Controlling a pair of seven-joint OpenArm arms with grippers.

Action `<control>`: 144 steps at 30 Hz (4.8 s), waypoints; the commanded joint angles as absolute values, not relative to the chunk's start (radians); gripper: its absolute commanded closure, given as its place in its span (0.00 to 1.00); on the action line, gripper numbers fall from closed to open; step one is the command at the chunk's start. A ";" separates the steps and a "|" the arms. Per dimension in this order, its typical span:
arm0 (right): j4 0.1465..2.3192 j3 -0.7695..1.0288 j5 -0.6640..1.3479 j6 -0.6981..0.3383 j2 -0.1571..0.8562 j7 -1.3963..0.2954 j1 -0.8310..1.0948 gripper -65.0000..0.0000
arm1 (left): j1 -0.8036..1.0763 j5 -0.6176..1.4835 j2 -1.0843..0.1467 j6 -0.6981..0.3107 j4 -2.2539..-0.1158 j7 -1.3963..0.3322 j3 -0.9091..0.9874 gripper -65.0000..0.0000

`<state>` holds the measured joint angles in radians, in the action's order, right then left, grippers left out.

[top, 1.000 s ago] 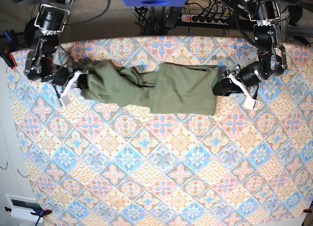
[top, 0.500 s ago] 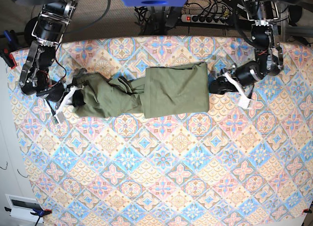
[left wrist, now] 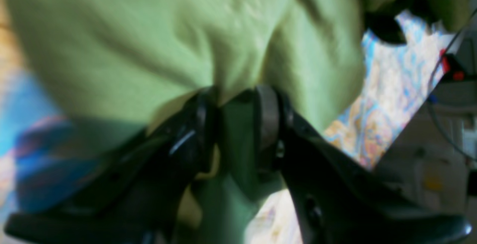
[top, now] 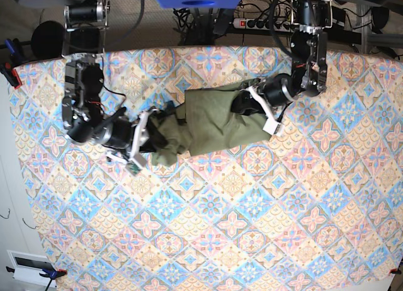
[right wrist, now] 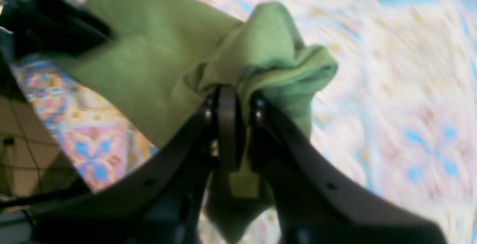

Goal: Layout the t-shirt on the table in an organized manner, then fold the t-shirt properly
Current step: 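Fold the right-held strip end over toward the left gripper, then press and tuck the folded bundle edges with both grippers, then grasp the folded bundle with the right gripper and drag it aside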

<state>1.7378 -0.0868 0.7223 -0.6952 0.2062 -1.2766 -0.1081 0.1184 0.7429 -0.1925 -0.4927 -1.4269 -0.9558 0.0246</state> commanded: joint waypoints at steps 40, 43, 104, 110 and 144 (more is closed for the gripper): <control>1.613 -0.516 0.530 -0.698 0.048 -1.078 -0.372 0.65 | 0.384 1.013 -0.321 -0.493 -1.728 -0.931 0.159 0.77; 1.613 -0.449 0.495 -0.698 0.054 -1.076 -0.348 0.65 | 0.424 1.087 -0.364 -0.495 -1.738 -0.931 0.171 0.77; 1.354 -0.395 0.182 -0.698 0.064 -0.914 -0.414 0.76 | 0.302 0.974 -0.360 -0.487 -1.831 -0.963 -0.077 0.77; 1.224 -0.395 0.173 -0.698 0.007 -0.912 -0.417 0.91 | 0.259 0.894 -0.309 -0.487 -1.702 -0.957 -0.117 0.77; 1.682 -0.394 -0.232 -0.698 0.124 -1.089 -0.101 0.94 | -0.108 0.555 -0.231 -0.487 -1.297 -0.912 -0.044 0.87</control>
